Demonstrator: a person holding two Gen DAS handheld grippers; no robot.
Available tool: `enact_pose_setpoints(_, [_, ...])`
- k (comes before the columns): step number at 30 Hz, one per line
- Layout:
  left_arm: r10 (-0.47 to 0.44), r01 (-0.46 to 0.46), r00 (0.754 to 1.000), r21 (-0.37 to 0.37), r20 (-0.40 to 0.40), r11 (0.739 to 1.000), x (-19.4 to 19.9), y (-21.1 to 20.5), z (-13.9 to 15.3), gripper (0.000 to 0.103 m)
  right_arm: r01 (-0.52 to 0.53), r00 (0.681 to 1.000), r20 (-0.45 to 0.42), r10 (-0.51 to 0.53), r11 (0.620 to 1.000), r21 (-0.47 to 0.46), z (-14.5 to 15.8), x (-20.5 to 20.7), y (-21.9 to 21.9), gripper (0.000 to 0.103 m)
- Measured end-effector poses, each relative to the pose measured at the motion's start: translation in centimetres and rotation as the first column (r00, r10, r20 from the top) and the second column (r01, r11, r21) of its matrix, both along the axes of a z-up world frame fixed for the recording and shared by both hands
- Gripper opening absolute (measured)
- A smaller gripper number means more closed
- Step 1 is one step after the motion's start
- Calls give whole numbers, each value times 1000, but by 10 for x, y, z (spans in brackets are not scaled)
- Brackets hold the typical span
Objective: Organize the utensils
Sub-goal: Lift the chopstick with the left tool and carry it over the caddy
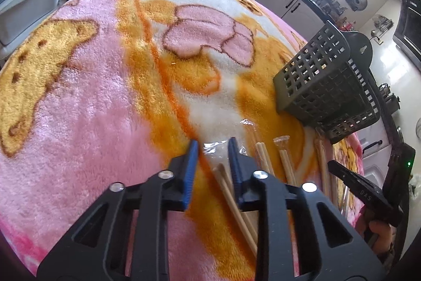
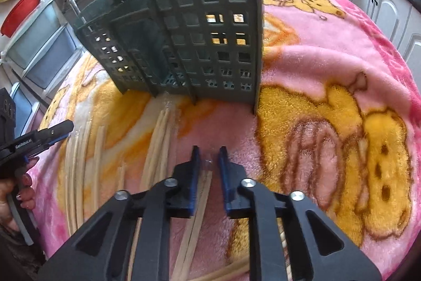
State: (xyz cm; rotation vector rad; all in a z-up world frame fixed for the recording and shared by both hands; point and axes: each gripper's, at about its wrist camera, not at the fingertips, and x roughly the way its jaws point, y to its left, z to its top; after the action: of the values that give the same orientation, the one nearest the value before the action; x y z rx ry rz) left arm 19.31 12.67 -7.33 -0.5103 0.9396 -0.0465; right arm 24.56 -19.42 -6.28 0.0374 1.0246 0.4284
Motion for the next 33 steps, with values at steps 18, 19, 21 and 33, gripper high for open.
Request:
enact_pose_setpoints(18, [-73,56,970,81,232,995,-12,-3,88,0,-52,976,218,19,988,148,82,-7,-9,8])
enact_pose_setpoints(19, [-82,63,964,85,252,994,-12,-5,97,0,-59,972,235,21,986,155,89,-8,-9,8])
enact_pose_setpoints(21, [-95,73,956,88,278,993,-13,-9,108,0,-64,963,269,18,985,163,102,-10,-9,8])
enact_pose_setpoints(33, [-212,174,891,130,402,976,-10,-48,164,0,-97,893,449,-7,973,209,165,-25,-14,6])
